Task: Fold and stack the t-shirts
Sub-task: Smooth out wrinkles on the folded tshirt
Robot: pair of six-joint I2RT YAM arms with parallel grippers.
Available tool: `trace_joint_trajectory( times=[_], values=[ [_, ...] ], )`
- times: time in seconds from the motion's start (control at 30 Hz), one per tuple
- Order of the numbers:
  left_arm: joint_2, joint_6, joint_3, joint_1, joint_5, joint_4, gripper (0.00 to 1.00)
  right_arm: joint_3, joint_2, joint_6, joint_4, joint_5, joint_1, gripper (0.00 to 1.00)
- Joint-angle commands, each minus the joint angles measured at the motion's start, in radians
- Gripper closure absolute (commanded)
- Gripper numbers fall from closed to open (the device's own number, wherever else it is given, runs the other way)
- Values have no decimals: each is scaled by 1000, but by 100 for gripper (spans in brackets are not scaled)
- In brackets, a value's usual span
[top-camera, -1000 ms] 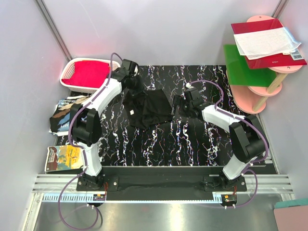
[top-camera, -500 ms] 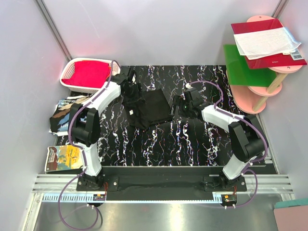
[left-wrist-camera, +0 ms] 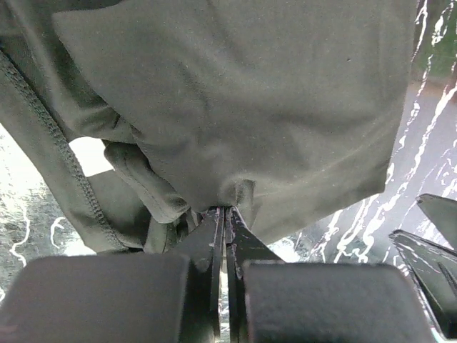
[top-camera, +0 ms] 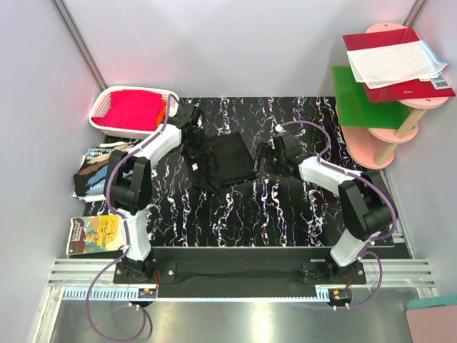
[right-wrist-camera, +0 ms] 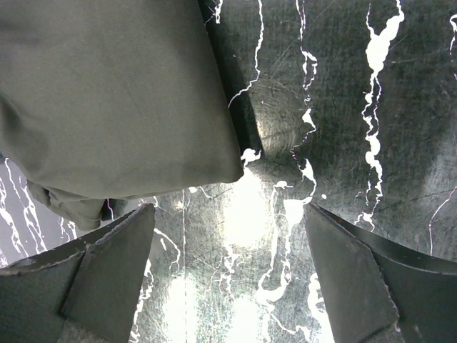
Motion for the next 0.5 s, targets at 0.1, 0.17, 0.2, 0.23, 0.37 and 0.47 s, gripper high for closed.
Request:
trace_joint_trajectory(
  times=[0.1, 0.17, 0.2, 0.23, 0.37, 0.47],
  values=[
    [-151, 10, 33, -1, 3, 55, 100, -7, 8, 11, 38, -24, -3, 7],
    [-188, 16, 33, 1, -26, 41, 100, -7, 7, 14, 41, -31, -3, 7],
    [-222, 18, 31, -1, -41, 33, 100, -9, 4, 13, 41, -34, -3, 7],
    [-236, 21, 22, 1, -53, 21, 100, -10, 2, 14, 42, -39, -3, 7],
    [-257, 35, -34, 4, -67, -27, 73, -18, -42, 2, 71, -94, 3, 7],
    [-230, 25, -82, 4, -80, -25, 42, -11, -59, -9, 72, -105, 17, 7]
  ],
)
